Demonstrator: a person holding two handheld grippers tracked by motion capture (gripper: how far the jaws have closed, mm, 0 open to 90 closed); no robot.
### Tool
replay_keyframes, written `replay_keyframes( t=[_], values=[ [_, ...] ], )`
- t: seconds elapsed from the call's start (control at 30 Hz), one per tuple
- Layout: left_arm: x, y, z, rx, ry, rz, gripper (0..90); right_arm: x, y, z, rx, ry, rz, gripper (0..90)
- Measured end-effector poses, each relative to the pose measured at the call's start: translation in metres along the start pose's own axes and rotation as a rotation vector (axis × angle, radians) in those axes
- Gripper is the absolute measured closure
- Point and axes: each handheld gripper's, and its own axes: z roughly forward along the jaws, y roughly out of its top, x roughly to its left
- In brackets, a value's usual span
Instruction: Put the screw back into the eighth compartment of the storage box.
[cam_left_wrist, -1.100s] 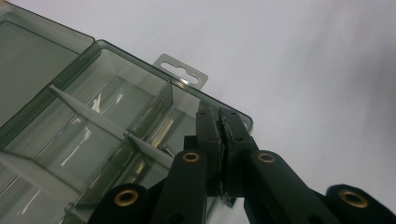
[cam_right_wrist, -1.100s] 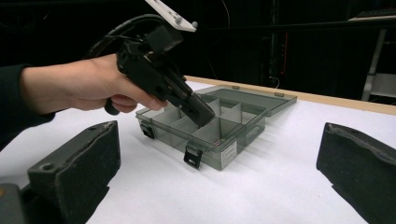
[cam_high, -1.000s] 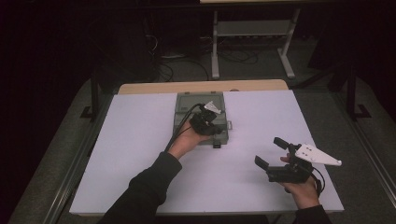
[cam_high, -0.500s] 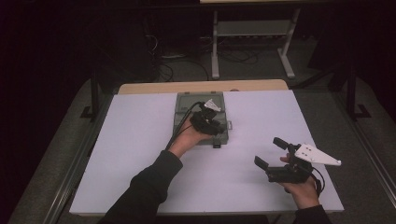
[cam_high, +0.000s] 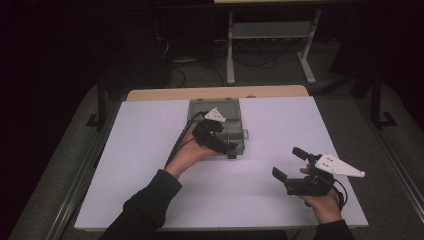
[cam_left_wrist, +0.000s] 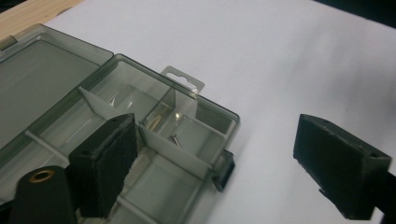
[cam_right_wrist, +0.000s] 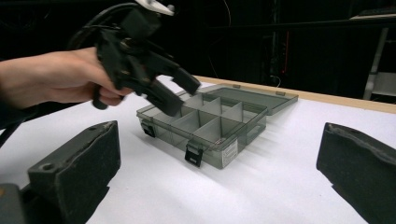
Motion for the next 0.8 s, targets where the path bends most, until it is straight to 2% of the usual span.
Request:
replay_keyframes(
  t=[0.03, 0.17, 0.27, 0.33, 0.4, 0.57, 0.8],
  values=[
    [0.0, -0.002, -0.005, 0.001, 0.002, 0.013, 11.5, 0.0, 0.0, 0.0, 0.0, 0.0, -0.001, 0.0],
    [-0.005, -0.012, -0.021, -0.053, 0.002, 0.005, 6.8, 0.0, 0.0, 0.0, 0.002, 0.0, 0.0, 0.0],
    [-0.008, -0.02, -0.032, -0.081, 0.008, -0.002, 0.0, 0.0, 0.0, 0.0, 0.003, 0.0, -0.001, 0.0],
    [-0.009, -0.025, -0.039, -0.105, 0.015, 0.017, 0.0, 0.0, 0.0, 0.0, 0.005, -0.001, -0.006, 0.0],
    [-0.012, -0.032, -0.048, -0.138, 0.013, 0.014, 0.0, 0.0, 0.0, 0.0, 0.005, -0.002, -0.006, 0.0],
    [-0.016, -0.052, -0.068, -0.182, 0.034, 0.004, 0.0, 0.0, 0.0, 0.0, 0.005, -0.002, -0.004, 0.0],
    [-0.018, -0.081, -0.098, -0.284, 0.074, -0.029, 0.0, 0.0, 0.0, 0.0, 0.005, -0.001, -0.003, 0.0]
  ],
)
